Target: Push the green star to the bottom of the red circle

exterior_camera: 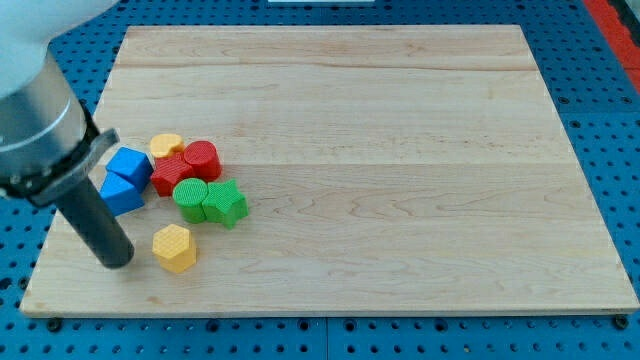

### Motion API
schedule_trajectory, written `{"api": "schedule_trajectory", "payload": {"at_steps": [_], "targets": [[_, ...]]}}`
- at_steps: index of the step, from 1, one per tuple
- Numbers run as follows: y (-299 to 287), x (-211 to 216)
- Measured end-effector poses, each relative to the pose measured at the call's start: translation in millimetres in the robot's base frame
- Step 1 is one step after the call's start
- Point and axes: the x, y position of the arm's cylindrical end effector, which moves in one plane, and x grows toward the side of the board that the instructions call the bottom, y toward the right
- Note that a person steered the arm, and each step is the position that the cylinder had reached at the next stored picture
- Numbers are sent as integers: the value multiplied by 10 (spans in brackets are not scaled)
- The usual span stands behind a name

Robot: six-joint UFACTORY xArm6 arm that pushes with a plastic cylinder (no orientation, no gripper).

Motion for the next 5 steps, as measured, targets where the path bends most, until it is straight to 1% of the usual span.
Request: {"api": "schedule_trajectory", "payload": {"at_steps": [2, 3, 4, 5], "targets": [[856, 37], [1286, 140], [1575, -27], [1298, -133]]}}
